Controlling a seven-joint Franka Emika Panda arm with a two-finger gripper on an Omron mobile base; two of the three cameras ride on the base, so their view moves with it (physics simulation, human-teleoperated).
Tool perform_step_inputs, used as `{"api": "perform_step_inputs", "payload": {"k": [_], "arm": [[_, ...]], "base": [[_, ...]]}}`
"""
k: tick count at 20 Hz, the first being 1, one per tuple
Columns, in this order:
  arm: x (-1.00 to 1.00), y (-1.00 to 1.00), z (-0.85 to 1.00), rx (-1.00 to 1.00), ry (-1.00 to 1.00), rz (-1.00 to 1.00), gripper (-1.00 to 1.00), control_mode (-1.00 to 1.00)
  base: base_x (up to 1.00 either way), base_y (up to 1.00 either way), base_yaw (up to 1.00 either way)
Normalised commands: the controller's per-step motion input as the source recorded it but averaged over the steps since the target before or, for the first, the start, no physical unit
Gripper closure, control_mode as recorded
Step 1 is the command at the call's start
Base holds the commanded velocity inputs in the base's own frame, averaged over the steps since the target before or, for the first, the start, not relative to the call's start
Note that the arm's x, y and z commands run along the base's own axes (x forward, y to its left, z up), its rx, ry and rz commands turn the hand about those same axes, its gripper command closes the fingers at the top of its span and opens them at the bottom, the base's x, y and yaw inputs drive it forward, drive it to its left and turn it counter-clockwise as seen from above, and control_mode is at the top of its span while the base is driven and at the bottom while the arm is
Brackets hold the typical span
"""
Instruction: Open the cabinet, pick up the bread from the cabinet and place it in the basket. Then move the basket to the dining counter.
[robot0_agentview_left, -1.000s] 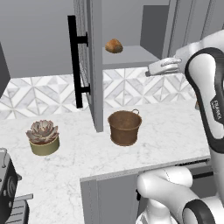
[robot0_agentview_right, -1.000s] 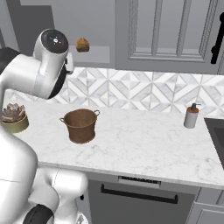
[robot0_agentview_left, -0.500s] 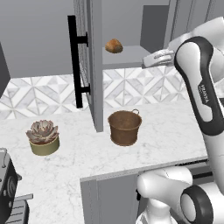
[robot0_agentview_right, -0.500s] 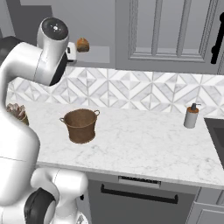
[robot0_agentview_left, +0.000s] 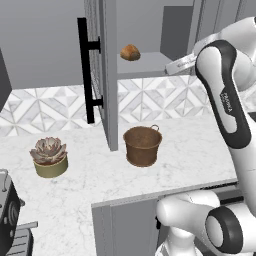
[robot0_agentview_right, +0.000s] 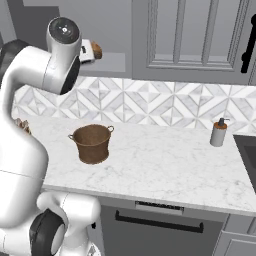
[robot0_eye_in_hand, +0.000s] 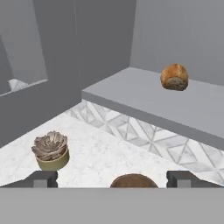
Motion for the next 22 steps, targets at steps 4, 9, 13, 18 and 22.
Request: {"api": "perform_step_inputs", "payload": {"k": [4, 9, 13, 18, 22], "arm": [[0.39, 0.0, 0.0, -0.04, -0.05, -0.12, -1.0, -1.0], [0.25, 0.01, 0.1, 0.04, 0.03, -0.07, -1.0, -1.0], [0.21, -0.02, 0.0, 0.07, 0.0, 0.01, -1.0, -1.0], [0.53, 0.01, 0.0, 0.0, 0.02, 0.01, -1.0, -1.0], [0.65, 0.02, 0.0, 0.0, 0.01, 0.0, -1.0, -1.0]], "base": [[0.0, 0.0, 0.0], [0.0, 0.0, 0.0], [0.0, 0.0, 0.0], [0.0, 0.0, 0.0], [0.0, 0.0, 0.0]]}}
